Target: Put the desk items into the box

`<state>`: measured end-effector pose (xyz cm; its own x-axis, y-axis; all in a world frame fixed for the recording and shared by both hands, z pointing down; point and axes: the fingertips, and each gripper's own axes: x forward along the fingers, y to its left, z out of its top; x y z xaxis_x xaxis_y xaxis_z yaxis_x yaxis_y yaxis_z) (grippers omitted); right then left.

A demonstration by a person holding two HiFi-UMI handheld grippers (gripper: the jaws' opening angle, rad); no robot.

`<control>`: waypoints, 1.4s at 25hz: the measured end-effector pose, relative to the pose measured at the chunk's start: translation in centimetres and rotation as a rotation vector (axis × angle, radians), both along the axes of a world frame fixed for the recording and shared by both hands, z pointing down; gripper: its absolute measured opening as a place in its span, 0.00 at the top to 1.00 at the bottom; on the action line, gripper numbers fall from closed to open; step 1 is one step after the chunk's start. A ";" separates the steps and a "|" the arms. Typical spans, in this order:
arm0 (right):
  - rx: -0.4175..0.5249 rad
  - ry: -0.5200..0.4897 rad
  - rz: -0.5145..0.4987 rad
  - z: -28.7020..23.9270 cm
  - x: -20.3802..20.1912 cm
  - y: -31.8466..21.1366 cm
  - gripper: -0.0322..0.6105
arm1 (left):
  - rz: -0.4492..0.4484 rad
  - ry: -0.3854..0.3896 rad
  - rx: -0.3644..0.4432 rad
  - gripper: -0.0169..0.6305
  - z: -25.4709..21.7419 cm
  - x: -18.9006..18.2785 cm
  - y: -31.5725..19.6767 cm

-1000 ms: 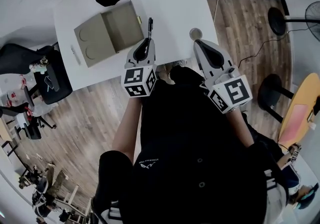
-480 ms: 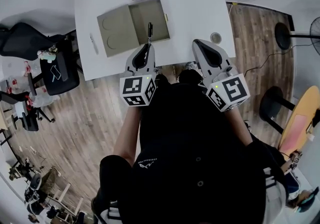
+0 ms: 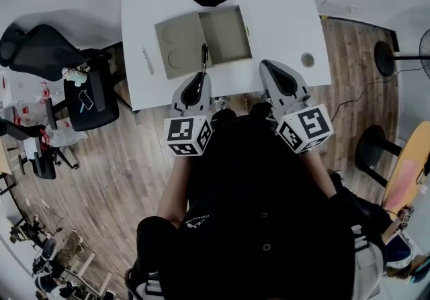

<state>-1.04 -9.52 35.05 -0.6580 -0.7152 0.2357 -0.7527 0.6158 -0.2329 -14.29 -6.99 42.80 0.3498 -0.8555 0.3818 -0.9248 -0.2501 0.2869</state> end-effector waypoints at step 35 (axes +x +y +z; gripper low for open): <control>-0.082 0.047 -0.079 2.9 3.2 -8.6 0.95 | -0.049 -0.005 -0.116 0.90 4.8 4.2 -8.4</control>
<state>2.12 -18.13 37.95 -0.6983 -0.6389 0.3229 -0.7140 0.6537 -0.2507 -10.06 -15.39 47.61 0.3068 -0.8213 0.4811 -0.9364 -0.1699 0.3071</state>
